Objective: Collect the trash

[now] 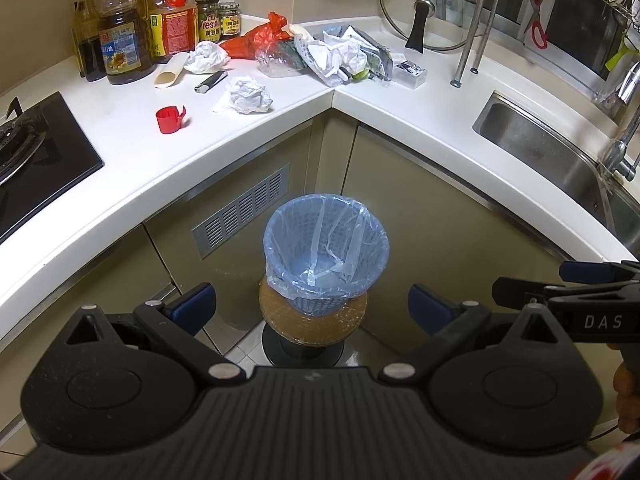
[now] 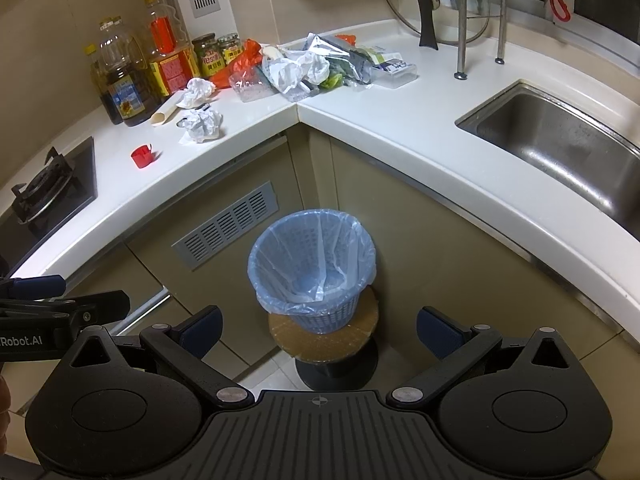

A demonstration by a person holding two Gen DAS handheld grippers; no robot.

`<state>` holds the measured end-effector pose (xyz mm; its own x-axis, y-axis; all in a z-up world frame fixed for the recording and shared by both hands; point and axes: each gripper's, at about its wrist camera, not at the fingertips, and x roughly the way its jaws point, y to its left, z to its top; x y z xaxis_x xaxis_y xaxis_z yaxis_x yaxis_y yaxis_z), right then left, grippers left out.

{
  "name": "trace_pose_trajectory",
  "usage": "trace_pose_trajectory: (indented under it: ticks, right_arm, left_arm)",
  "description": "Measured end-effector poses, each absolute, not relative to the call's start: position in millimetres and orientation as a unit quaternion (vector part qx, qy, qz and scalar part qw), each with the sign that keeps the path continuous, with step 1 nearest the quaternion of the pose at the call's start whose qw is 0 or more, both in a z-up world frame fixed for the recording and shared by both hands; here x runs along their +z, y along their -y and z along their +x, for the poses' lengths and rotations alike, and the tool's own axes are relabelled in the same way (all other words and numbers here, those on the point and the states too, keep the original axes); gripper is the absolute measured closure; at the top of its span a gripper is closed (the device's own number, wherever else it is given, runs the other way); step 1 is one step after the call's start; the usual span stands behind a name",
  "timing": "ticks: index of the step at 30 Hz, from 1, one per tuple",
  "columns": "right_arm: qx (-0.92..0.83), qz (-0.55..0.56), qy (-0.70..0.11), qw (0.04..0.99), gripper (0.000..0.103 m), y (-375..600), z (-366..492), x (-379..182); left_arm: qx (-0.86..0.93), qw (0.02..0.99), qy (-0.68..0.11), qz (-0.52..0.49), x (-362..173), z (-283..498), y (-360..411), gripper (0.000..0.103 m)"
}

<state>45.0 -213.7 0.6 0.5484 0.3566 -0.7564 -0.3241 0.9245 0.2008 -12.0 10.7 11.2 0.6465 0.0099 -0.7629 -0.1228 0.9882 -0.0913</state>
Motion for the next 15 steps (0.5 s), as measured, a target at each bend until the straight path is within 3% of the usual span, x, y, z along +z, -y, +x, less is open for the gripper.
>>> trace_pose_trajectory:
  ticks: [15]
  right_arm:
    - [0.194, 0.018, -0.43, 0.881, 0.0, 214.4, 42.3, 5.5]
  left_arm:
    - [0.036, 0.906, -0.417, -0.067, 12.5, -12.3, -11.8, 0.001]
